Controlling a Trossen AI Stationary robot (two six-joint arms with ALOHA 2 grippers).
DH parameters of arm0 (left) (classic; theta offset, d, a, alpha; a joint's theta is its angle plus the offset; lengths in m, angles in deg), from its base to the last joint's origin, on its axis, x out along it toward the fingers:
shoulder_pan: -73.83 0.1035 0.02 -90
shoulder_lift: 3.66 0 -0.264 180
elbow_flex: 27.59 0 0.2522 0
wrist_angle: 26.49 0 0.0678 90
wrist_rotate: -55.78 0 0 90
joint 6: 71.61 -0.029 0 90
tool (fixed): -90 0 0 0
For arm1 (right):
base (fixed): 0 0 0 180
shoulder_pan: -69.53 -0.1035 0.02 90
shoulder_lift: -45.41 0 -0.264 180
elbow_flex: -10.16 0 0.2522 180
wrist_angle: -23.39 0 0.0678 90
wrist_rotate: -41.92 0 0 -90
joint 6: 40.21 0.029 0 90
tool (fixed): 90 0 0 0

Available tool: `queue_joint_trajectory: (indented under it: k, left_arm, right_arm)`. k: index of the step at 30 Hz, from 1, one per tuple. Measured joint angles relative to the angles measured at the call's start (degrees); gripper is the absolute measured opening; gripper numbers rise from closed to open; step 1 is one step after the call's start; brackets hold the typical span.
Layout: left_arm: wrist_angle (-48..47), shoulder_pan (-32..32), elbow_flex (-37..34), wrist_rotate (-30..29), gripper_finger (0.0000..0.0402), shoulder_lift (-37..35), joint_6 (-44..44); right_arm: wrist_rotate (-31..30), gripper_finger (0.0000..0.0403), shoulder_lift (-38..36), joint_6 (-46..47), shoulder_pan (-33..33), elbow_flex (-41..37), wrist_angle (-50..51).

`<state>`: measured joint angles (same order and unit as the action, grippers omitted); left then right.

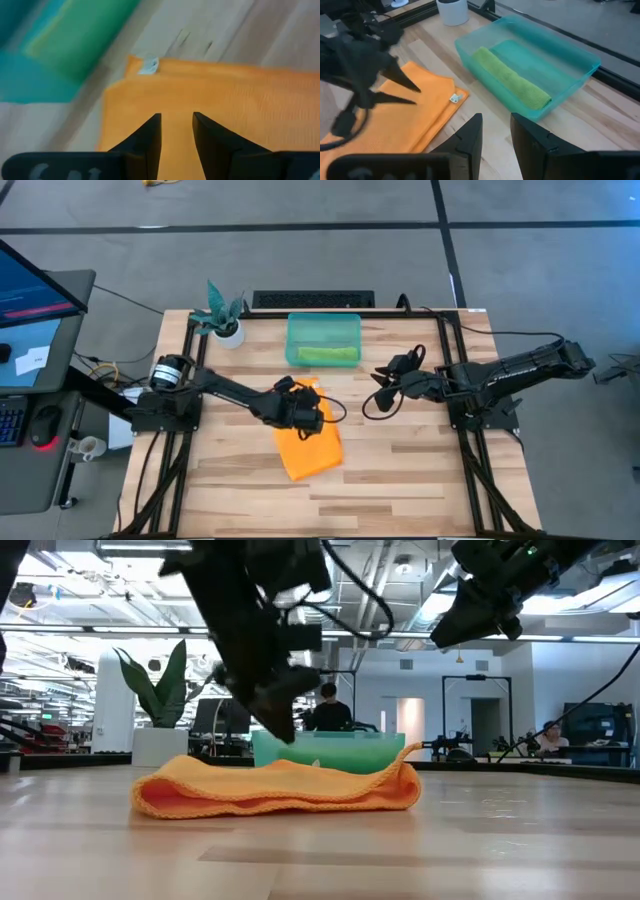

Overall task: Roll microfiber towels into tight, uniform cylinder then place into a basket
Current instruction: Fold the orange towel

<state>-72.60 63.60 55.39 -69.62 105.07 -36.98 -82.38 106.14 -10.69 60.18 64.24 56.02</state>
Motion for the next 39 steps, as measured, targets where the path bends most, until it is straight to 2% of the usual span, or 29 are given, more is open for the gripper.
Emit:
queue_joint_trajectory:
  k: [13, 17, 20, 23, 29, 34, 39]
  left_arm:
    - [8.4, 3.9, -1.2, 9.5, 0.0103, 4.3, -1.5]
    - [14.3, 3.9, -1.0, 14.0, 0.0103, 6.1, -7.4]
    - [22.7, 3.7, -0.7, 18.6, 0.0103, 8.3, -13.8]
    - [26.6, 3.6, -0.7, 19.3, 0.0103, 8.5, -17.2]
    - [25.9, 2.6, -0.8, 13.9, 0.0103, 4.5, -18.7]
    - [17.7, 0.6, -0.9, 7.6, 0.0103, -0.9, -17.8]
    - [6.3, -2.8, -0.8, -1.3, 0.0103, -7.1, -13.0]
  right_arm:
    - [0.0, 0.0123, 0.0, 0.0, 0.0, -0.1, -0.2]
    - [0.0, 0.0123, 0.0, 0.0, 0.0, -0.1, -0.5]
    - [0.0, 0.0123, 0.0, 0.0, 0.0, 0.0, -0.5]
    - [0.2, 0.0123, 0.0, 0.0, 0.0, 0.0, -0.4]
    - [5.3, 0.0123, 0.0, 0.0, -0.1, 0.0, 0.4]
    - [6.0, 0.0123, 1.6, 0.9, -2.1, 0.0, 0.1]
    - [7.5, 0.0122, 7.5, 0.2, -3.8, 0.0, -5.9]
